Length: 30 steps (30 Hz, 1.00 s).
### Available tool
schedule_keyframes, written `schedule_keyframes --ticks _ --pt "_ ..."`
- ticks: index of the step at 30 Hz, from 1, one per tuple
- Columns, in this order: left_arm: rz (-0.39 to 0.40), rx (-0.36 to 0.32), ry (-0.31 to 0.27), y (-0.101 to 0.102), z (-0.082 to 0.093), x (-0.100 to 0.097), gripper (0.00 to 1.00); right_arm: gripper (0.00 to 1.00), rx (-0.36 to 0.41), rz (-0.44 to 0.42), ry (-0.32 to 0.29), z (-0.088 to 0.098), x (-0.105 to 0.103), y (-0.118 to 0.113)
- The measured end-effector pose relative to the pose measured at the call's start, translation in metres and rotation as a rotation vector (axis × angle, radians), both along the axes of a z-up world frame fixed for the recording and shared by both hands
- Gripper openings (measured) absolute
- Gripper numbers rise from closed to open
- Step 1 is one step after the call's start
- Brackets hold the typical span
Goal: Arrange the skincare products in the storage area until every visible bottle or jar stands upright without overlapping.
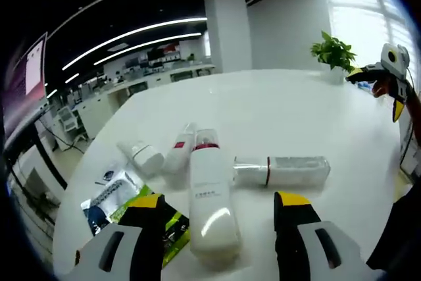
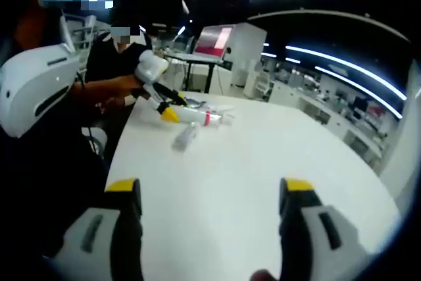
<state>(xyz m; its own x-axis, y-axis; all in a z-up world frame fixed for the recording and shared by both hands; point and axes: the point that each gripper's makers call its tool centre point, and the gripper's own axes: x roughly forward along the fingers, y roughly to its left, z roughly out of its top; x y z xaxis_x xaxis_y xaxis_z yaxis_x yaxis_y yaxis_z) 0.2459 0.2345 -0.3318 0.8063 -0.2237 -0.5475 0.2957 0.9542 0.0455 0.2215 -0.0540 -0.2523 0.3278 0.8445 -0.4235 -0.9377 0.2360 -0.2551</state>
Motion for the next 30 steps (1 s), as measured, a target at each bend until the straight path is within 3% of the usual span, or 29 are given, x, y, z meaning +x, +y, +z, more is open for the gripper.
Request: schedule_keyframes --ticks 30 --pt "-0.022 0.046 0.076 -0.003 -0.009 0.025 0.47 0.86 -0.005 0.005 0.02 -0.01 0.002 0.006"
